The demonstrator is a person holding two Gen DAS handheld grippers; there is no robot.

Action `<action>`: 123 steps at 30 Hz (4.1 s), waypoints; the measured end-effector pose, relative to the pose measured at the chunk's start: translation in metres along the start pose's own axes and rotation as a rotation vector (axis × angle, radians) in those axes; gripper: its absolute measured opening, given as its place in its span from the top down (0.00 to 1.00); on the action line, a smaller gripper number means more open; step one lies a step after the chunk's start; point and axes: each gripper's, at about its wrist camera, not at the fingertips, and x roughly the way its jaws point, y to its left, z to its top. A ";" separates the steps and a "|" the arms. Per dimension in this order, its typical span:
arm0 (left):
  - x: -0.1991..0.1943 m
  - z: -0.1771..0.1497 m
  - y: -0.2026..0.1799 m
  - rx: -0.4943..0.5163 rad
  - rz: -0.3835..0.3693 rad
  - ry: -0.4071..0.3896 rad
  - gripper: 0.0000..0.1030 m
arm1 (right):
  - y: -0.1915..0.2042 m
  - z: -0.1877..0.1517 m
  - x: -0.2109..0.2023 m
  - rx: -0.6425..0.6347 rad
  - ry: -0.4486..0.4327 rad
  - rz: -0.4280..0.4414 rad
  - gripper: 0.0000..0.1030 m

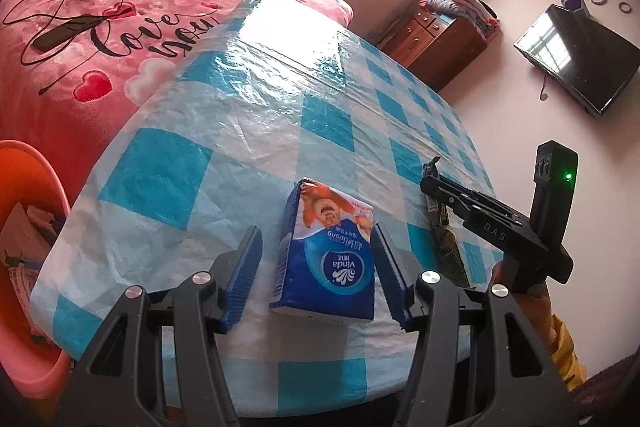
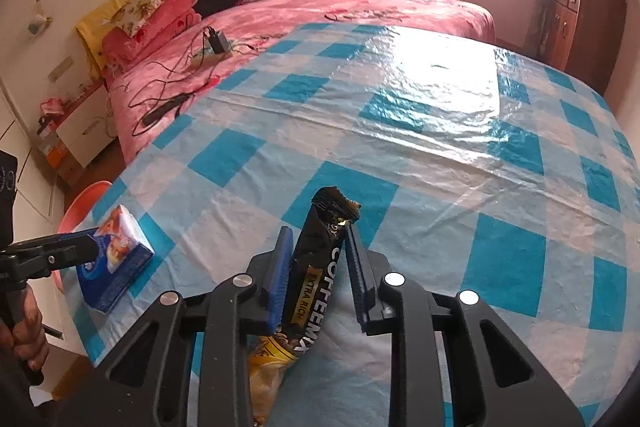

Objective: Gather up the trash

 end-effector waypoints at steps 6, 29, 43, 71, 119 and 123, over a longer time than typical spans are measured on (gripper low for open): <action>0.001 -0.001 -0.010 0.068 0.001 0.011 0.38 | 0.003 0.000 -0.003 0.032 -0.011 0.042 0.74; 0.004 0.001 -0.014 0.110 0.143 -0.027 0.50 | 0.023 0.018 -0.024 0.087 -0.066 0.151 0.77; -0.053 0.007 0.049 -0.049 0.240 -0.150 0.50 | 0.081 0.039 -0.011 0.034 -0.038 0.298 0.77; -0.119 -0.034 0.196 -0.385 0.464 -0.229 0.49 | 0.294 0.082 0.084 -0.161 0.119 0.578 0.66; -0.076 0.026 0.023 -0.021 0.436 -0.386 0.07 | 0.088 0.037 -0.024 -0.051 -0.246 0.057 0.06; -0.064 0.028 0.005 0.014 0.427 -0.359 0.07 | 0.069 0.032 -0.029 -0.015 -0.248 0.041 0.06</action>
